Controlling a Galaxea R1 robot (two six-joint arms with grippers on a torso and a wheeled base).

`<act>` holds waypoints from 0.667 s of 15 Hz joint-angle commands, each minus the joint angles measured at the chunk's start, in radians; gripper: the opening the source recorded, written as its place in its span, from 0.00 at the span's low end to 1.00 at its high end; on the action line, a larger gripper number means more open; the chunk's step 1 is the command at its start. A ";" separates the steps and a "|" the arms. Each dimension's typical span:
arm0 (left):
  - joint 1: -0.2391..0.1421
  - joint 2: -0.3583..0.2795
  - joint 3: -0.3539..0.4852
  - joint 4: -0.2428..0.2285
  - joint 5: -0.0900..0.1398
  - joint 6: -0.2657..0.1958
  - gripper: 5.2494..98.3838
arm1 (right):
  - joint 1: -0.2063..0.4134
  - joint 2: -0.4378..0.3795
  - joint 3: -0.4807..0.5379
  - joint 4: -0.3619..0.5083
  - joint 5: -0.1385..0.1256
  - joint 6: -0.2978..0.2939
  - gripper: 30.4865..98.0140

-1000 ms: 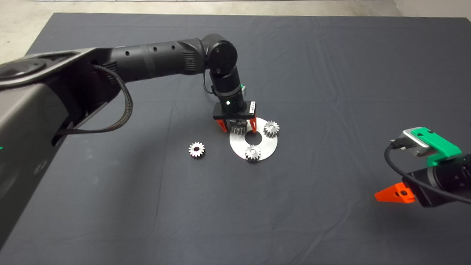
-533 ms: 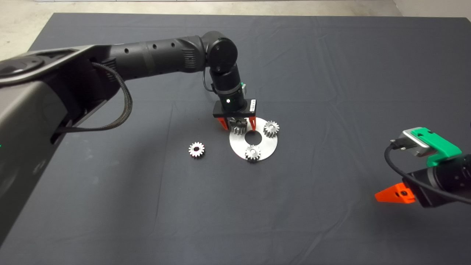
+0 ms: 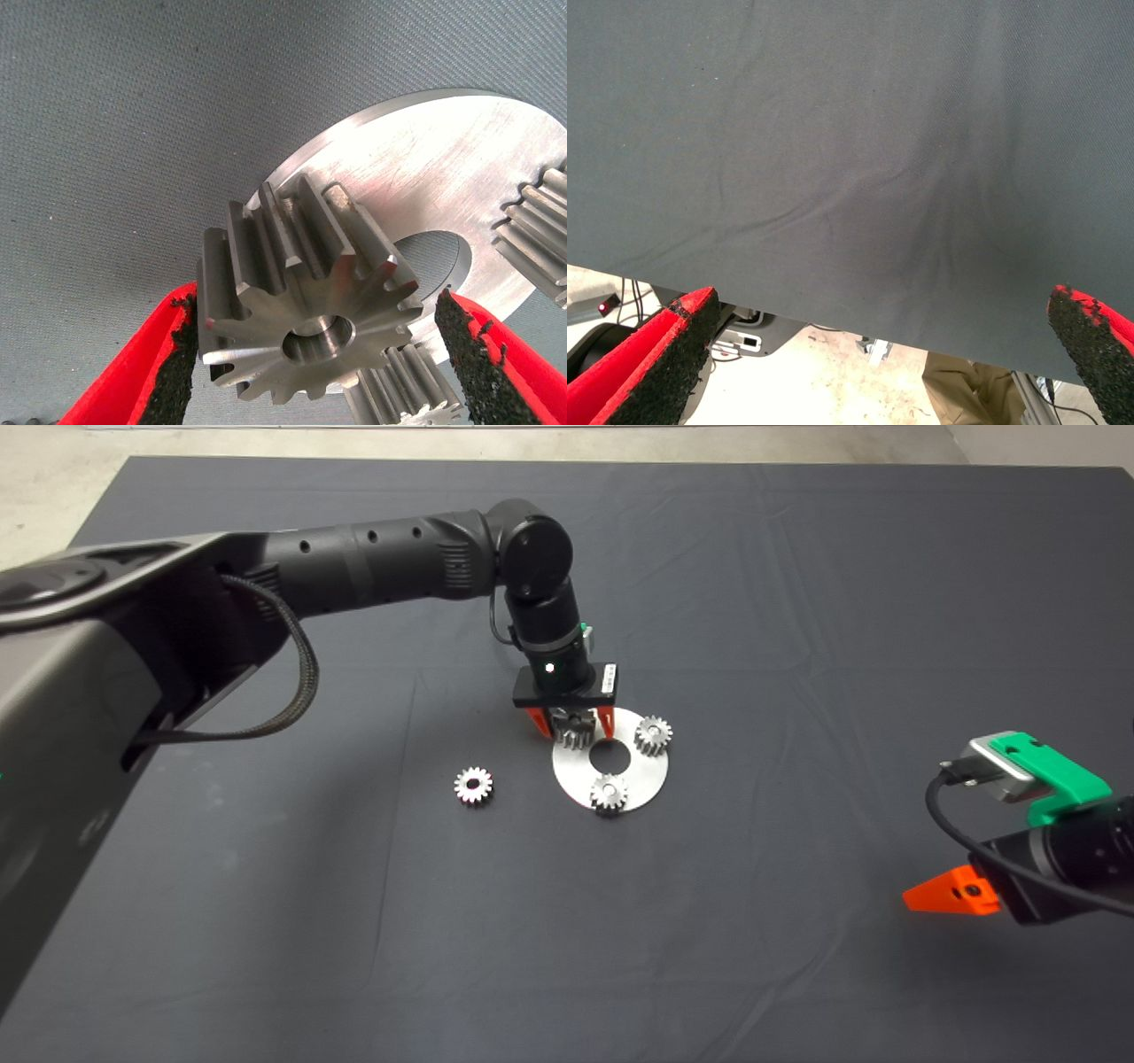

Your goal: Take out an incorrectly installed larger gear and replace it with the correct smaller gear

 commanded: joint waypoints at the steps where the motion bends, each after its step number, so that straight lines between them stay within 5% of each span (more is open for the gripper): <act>1: -0.012 0.002 0.011 0.024 -0.010 0.002 0.64 | 0.023 -0.003 0.001 0.033 0.001 -0.001 1.00; 5: -0.007 0.002 0.007 0.053 -0.032 0.001 0.64 | 0.023 -0.003 0.001 0.033 0.000 -0.001 1.00; 10: -0.007 0.002 0.010 0.058 -0.032 0.002 0.56 | 0.023 -0.003 0.001 0.033 0.000 -0.001 1.00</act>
